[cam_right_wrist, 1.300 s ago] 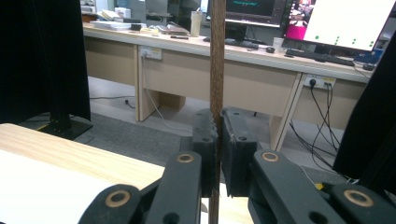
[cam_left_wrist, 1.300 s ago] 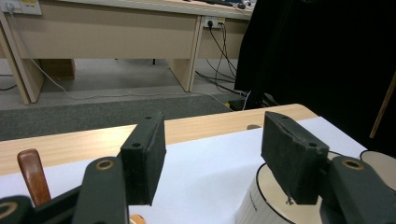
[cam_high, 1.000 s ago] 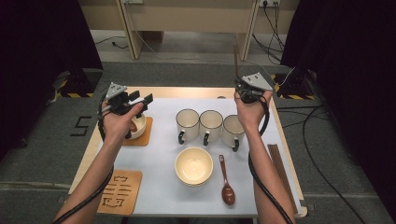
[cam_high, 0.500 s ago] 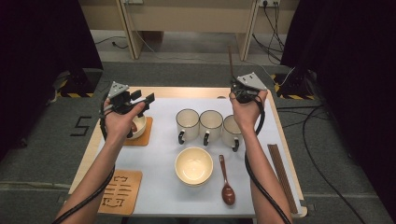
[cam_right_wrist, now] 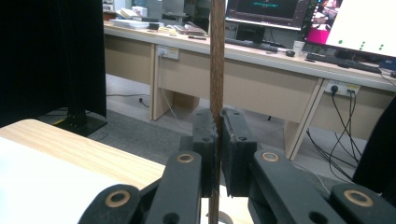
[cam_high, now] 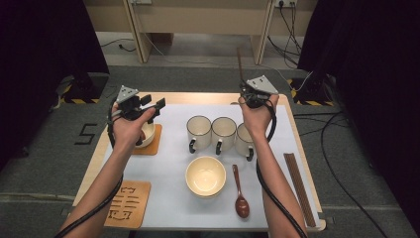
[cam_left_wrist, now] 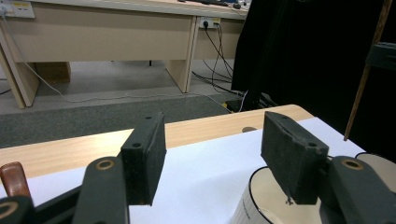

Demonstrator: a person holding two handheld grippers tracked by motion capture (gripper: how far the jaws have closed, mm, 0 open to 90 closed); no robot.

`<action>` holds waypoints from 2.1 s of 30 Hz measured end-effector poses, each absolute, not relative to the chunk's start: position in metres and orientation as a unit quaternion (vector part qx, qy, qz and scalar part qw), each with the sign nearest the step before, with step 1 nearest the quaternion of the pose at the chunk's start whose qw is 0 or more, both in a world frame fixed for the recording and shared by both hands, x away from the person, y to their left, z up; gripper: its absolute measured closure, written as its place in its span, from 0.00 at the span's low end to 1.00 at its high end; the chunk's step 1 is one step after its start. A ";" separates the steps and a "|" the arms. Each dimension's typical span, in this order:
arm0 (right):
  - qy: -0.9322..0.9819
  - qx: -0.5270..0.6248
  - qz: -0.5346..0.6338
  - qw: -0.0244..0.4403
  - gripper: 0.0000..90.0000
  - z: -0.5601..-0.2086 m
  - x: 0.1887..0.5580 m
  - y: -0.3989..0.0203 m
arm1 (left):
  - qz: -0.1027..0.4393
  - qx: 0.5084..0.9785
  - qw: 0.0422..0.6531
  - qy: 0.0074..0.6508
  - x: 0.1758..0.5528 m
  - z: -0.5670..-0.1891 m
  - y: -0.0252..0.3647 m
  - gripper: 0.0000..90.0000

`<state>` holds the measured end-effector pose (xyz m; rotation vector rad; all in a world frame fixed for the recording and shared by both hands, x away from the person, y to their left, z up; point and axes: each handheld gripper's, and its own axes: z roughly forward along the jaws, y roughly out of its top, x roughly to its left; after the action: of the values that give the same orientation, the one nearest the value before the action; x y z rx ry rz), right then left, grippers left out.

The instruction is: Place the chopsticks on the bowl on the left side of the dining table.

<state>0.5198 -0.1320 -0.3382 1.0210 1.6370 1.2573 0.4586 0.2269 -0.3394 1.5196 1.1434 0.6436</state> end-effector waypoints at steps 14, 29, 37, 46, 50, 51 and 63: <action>0.658 0.398 0.500 0.398 0.95 -0.339 0.524 -0.119 | 0.272 0.641 0.536 0.477 0.461 -0.337 0.225 0.44; 0.663 0.391 0.501 0.395 0.95 -0.342 0.527 -0.108 | 0.272 0.641 0.540 0.473 0.465 -0.332 0.219 0.44; 0.666 0.388 0.502 0.392 0.95 -0.342 0.529 -0.102 | 0.271 0.640 0.543 0.471 0.468 -0.330 0.214 0.44; 0.669 0.382 0.504 0.391 0.95 -0.342 0.530 -0.095 | 0.272 0.641 0.543 0.469 0.472 -0.327 0.210 0.44; 0.670 0.381 0.504 0.390 0.95 -0.342 0.530 -0.092 | 0.271 0.642 0.543 0.467 0.474 -0.325 0.207 0.44; 0.670 0.382 0.505 0.388 0.95 -0.343 0.530 -0.091 | 0.272 0.642 0.544 0.466 0.474 -0.325 0.206 0.44; 0.677 0.373 0.503 0.386 0.95 -0.343 0.531 -0.082 | 0.270 0.643 0.548 0.461 0.478 -0.321 0.200 0.44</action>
<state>0.5307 -0.0819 -0.3428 0.9503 1.7239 1.2811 0.4777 0.1998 -0.3213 1.5238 1.0930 0.6405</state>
